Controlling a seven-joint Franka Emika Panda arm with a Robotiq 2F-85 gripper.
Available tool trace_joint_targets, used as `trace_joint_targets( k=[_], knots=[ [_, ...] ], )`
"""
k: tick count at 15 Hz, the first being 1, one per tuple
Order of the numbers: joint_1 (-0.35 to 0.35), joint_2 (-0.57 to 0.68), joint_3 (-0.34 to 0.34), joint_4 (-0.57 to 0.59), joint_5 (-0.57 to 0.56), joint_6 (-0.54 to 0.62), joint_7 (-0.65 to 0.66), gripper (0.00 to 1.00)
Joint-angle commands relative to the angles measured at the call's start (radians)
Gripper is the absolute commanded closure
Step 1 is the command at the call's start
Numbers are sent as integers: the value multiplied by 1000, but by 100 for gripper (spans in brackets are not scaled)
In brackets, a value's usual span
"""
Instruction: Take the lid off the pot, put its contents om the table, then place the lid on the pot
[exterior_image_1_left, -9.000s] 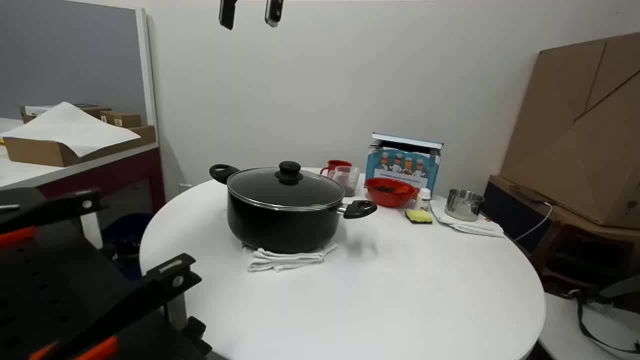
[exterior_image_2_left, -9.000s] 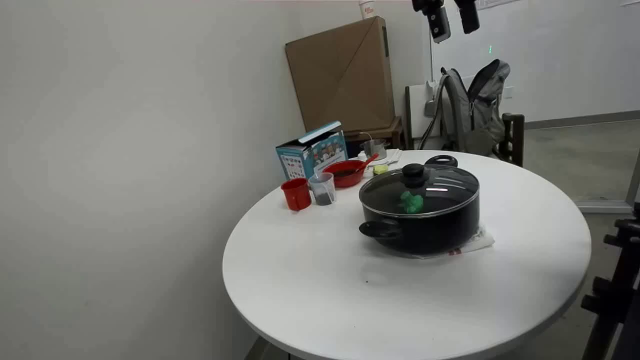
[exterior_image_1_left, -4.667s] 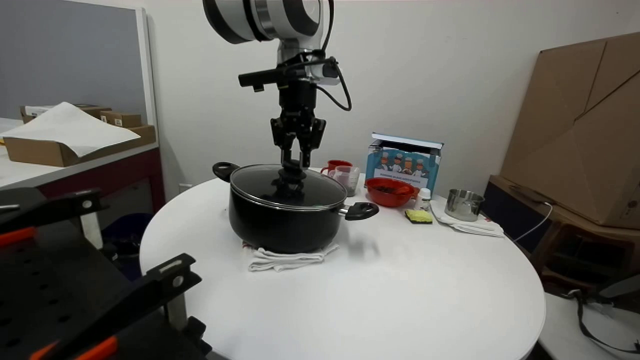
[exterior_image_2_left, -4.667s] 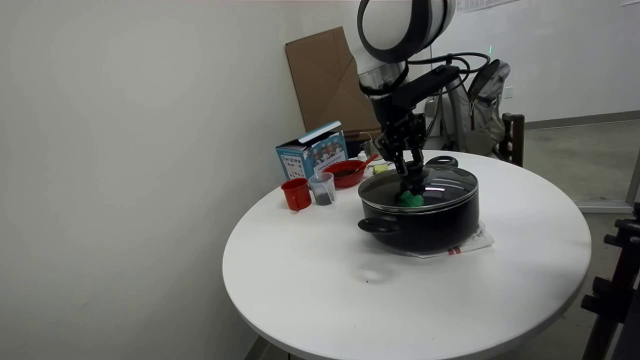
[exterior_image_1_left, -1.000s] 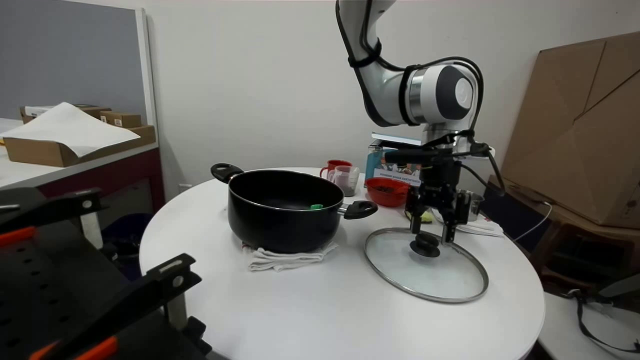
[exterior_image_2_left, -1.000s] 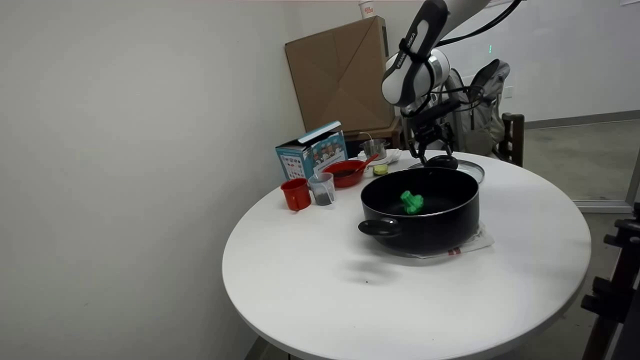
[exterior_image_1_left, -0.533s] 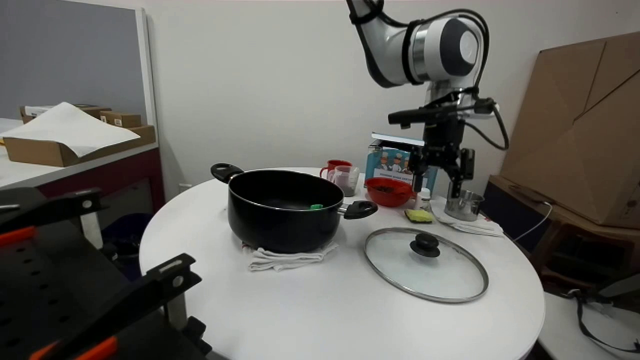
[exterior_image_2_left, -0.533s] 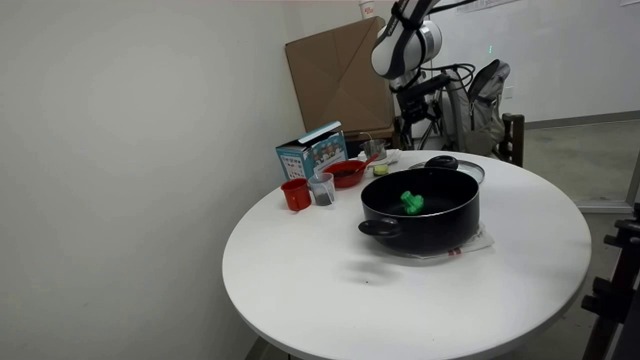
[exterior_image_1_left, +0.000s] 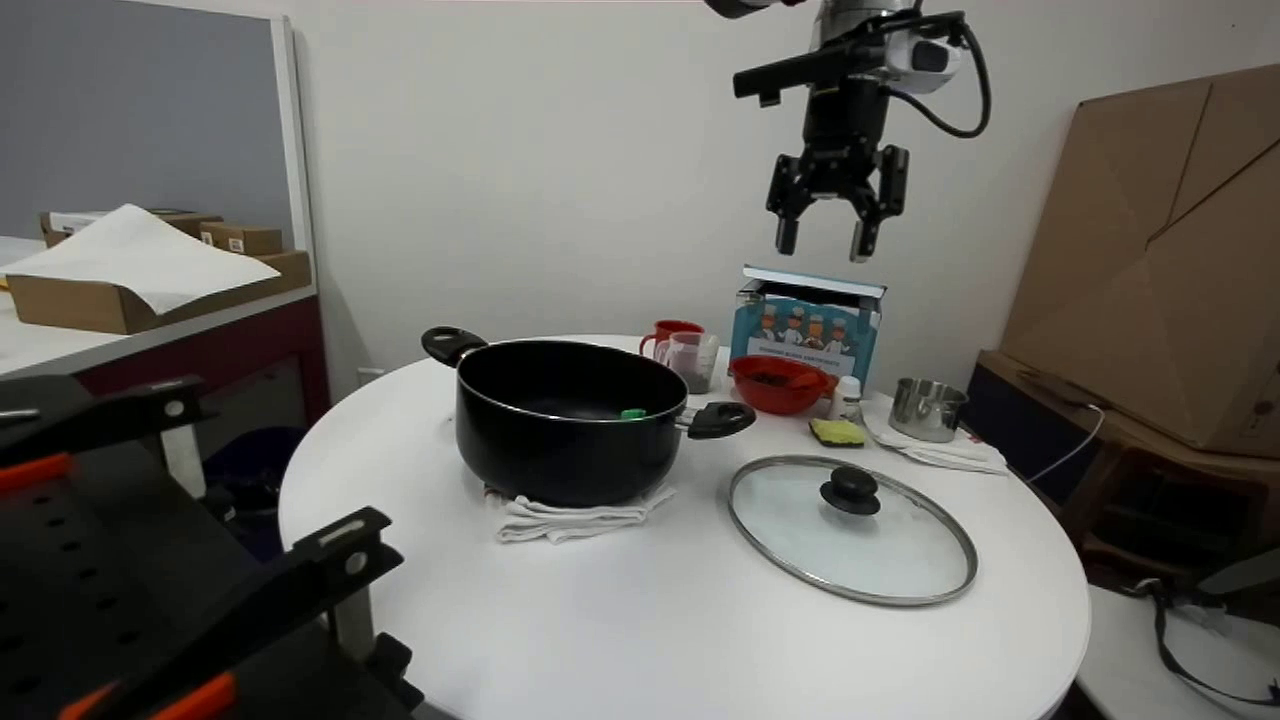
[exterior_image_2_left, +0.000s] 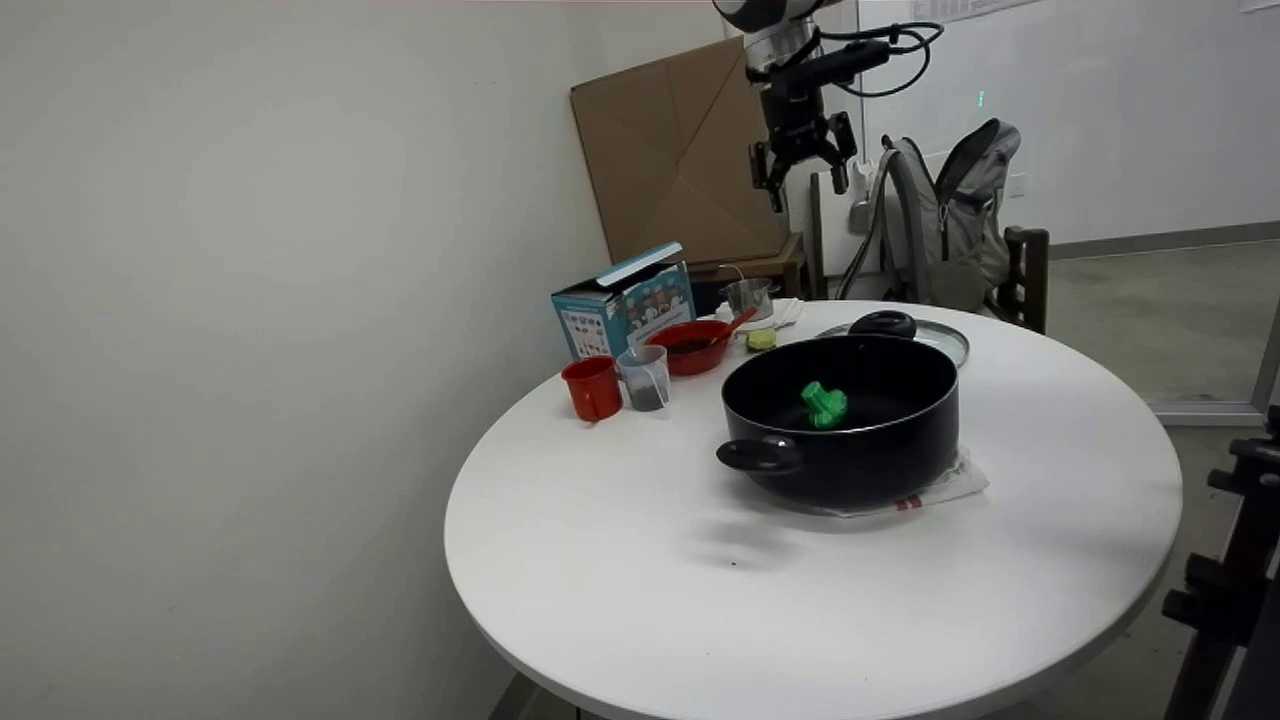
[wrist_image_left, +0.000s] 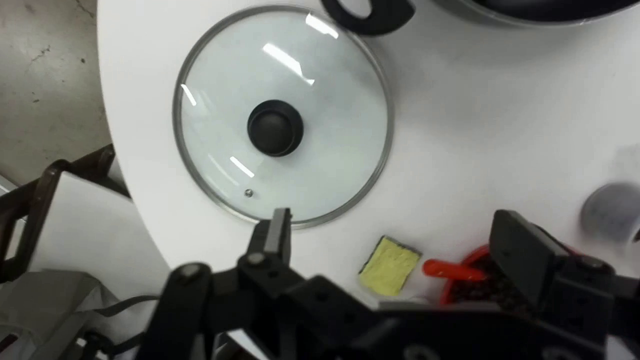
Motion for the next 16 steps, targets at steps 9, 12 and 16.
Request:
trace_joint_targets(
  k=[9, 12, 16],
  knots=[
    [184, -312, 161, -666, -41, 120, -169, 0],
    [236, -292, 163, -757, -83, 251, -128, 0],
    [269, -237, 137, -784, -138, 367, -70, 0]
  ],
)
